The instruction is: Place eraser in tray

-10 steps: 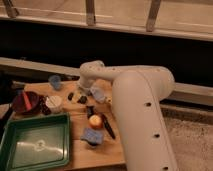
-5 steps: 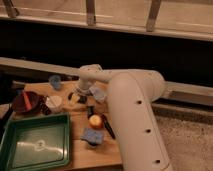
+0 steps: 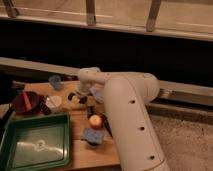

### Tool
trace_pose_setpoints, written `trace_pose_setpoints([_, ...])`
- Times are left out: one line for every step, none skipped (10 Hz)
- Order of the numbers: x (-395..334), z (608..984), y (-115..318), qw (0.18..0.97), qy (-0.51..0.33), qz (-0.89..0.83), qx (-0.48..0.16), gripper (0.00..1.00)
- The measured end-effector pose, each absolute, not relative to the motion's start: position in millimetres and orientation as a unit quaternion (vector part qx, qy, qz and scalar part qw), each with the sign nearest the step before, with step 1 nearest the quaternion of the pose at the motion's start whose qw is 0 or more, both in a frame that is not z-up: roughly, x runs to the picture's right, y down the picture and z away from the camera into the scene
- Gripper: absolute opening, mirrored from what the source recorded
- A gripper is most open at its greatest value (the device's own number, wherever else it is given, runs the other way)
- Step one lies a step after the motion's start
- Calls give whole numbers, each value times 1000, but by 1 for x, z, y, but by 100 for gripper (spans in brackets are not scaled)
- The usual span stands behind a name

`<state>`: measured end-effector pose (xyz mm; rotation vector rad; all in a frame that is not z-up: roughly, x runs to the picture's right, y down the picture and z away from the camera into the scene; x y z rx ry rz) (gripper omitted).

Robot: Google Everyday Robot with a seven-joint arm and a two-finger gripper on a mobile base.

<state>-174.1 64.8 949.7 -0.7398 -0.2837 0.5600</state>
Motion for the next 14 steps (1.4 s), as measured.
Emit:
trace_pose_setpoints([-173,947,63,887,-137,266,-352,44])
trace_pose_setpoints([-174,946,62,888,-137,265,-350,36])
trace_pose_setpoints([-175,943,60,890,-139,263,-346,24])
trace_pose_setpoints([-175,941,59,892,-141,261,-343,14])
trace_pose_setpoints([-175,939,57,893,-142,259,-339,7])
trace_pose_setpoints([-173,934,51,897,-143,254,-331,1])
trace_pose_setpoints([-172,925,41,902,-145,250,-322,0])
trace_pose_setpoints([-170,918,34,904,-146,248,-315,0])
trace_pose_setpoints([-167,908,25,907,-148,245,-308,0])
trace_pose_setpoints([-163,896,13,910,-150,243,-300,0])
trace_pose_setpoints([-161,887,8,912,-151,239,-297,0])
trace_pose_setpoints([-159,881,4,913,-153,235,-295,0])
trace_pose_setpoints([-156,870,4,913,-156,227,-300,0])
trace_pose_setpoints([-156,863,5,913,-158,224,-303,0])
